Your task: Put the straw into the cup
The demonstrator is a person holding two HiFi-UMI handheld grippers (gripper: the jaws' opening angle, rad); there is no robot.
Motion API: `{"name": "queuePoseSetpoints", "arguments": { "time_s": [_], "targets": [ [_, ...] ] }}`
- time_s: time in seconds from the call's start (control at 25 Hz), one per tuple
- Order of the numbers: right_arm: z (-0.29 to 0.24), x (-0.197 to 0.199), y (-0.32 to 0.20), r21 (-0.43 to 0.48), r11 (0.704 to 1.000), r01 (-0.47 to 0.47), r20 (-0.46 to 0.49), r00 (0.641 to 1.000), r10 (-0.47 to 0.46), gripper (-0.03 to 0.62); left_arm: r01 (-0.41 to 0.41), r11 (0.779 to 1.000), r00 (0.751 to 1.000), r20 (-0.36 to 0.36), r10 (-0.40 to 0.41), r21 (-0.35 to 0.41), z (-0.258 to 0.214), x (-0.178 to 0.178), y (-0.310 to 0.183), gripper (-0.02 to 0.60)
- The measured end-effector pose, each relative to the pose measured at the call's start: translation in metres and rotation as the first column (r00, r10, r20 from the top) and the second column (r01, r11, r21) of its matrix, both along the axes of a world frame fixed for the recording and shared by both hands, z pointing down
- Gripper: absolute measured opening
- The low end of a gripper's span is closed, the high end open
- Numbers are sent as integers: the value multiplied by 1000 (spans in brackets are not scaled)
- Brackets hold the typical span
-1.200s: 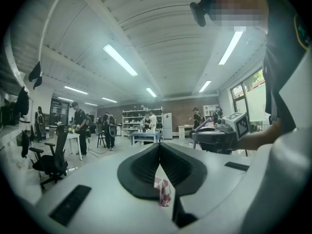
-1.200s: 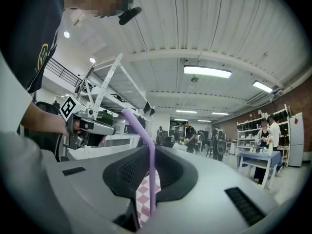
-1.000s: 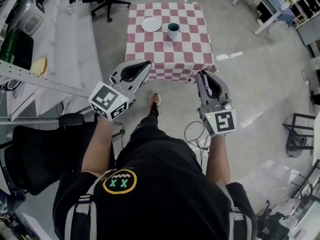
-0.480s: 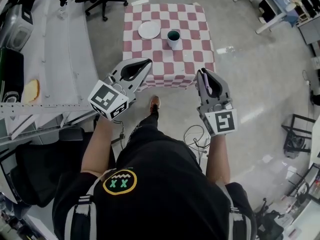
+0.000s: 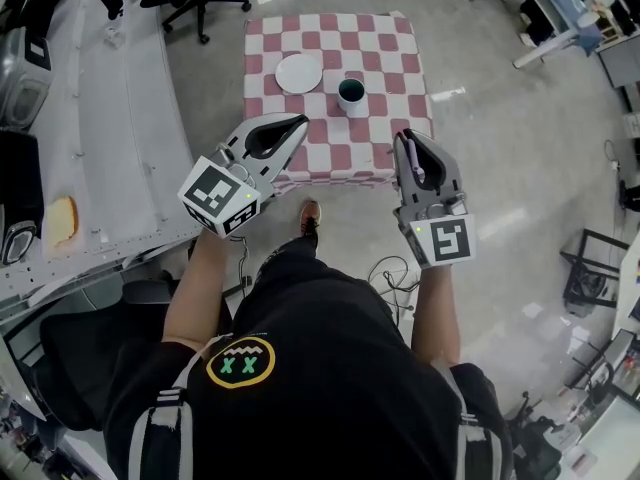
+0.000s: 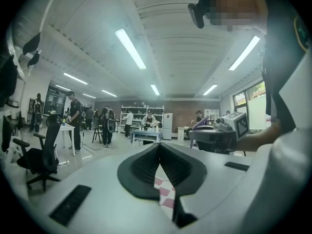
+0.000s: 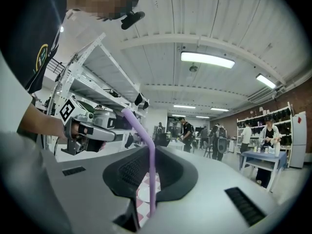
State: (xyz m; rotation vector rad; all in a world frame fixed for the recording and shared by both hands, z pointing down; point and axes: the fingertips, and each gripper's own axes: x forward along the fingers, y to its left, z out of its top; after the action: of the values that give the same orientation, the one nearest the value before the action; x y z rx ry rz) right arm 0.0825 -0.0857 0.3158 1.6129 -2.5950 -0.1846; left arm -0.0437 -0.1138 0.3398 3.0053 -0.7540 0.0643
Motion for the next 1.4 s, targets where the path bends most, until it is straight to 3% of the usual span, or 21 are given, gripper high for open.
{"name": "queuePoseSetpoints", "arguments": {
  "time_s": [0.76, 1.4],
  "targets": [
    [-9, -17, -103, 26, 999, -23, -4, 1000, 23, 57, -50, 999, 999, -20, 50, -11, 4, -6, -88, 17],
    [-2, -10, -133, 33, 999, 7, 9, 1000, -8, 57, -52, 999, 999, -17, 52, 2, 5, 17, -106, 17]
  ]
}}
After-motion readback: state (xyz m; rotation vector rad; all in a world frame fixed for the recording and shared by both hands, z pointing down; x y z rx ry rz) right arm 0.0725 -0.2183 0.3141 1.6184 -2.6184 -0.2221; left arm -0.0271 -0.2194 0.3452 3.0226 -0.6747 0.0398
